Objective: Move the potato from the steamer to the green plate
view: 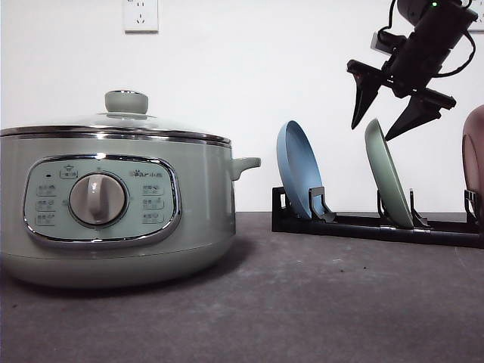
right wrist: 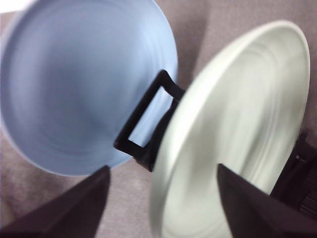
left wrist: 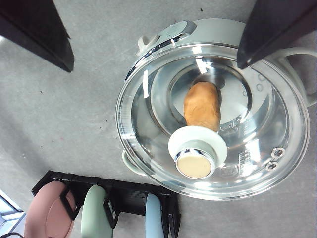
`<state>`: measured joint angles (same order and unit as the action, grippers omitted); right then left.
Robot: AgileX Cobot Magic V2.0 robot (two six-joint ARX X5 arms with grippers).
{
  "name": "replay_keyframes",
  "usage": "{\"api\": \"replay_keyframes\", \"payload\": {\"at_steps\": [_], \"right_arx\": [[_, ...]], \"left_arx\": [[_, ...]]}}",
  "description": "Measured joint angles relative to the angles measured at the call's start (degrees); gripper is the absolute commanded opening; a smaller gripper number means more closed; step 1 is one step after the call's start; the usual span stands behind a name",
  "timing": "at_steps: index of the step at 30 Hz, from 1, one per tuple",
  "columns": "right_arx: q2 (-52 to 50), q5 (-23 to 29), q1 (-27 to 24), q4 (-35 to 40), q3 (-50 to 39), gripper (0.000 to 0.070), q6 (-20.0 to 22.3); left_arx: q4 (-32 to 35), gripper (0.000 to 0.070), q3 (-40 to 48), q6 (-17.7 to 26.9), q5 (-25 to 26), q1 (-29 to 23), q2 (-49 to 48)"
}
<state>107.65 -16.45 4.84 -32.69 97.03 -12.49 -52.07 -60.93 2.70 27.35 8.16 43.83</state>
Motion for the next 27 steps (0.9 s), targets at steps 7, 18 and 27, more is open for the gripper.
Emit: {"api": "replay_keyframes", "payload": {"at_steps": [7, 18, 27], "right_arx": [[0.0, 0.0, 0.0, 0.1, 0.0, 0.0058, 0.0], [0.0, -1.7, 0.2, 0.1, 0.0, 0.0007, -0.5], [-6.5, -3.9, 0.7, -0.3, 0.1, 0.0007, -0.8]], "left_arx": [[0.0, 0.0672, 0.0, 0.0, 0.0, 0.0, 0.0], [0.0, 0.0672, 0.0, 0.0, 0.0, 0.0, 0.0], [0.0, 0.0672, 0.0, 0.0, 0.0, 0.0, 0.0]]}}
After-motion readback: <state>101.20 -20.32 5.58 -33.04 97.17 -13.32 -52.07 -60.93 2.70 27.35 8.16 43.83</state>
